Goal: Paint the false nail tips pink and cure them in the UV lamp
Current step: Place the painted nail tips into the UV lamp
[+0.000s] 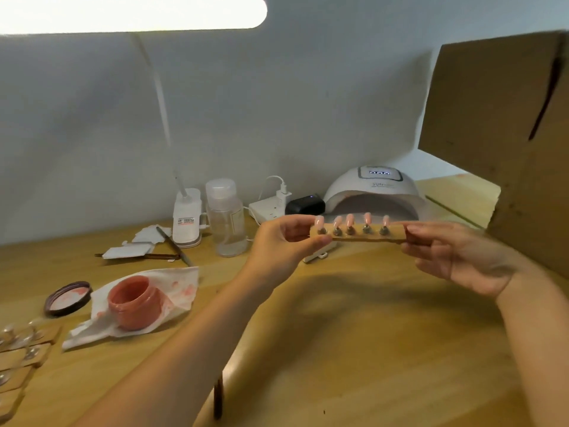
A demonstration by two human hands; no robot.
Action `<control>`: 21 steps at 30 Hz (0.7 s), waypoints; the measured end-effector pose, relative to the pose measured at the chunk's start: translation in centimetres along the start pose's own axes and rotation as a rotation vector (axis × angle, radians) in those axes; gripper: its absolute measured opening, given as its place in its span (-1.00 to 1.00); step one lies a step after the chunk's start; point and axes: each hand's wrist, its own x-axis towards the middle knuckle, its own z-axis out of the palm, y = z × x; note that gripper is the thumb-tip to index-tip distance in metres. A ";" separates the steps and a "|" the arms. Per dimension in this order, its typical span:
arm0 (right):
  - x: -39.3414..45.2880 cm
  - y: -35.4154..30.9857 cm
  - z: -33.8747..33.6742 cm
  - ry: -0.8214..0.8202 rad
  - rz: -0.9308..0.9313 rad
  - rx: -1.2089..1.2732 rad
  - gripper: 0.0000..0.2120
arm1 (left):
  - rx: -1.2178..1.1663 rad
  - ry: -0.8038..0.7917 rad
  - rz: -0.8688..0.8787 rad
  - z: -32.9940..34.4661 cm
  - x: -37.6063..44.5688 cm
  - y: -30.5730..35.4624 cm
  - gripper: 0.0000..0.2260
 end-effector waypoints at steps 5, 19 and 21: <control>0.9 1.2 -2.1 0.113 0.030 0.050 -0.78 | -0.147 0.017 -0.076 3.5 2.0 -1.2 -0.65; 4.5 3.0 -5.0 0.480 -0.052 0.156 -0.96 | -0.318 0.126 -0.239 8.3 4.1 -3.2 -0.66; 4.9 3.2 -5.1 0.538 -0.057 0.122 -0.97 | -0.307 0.107 -0.229 8.4 4.0 -3.4 -0.73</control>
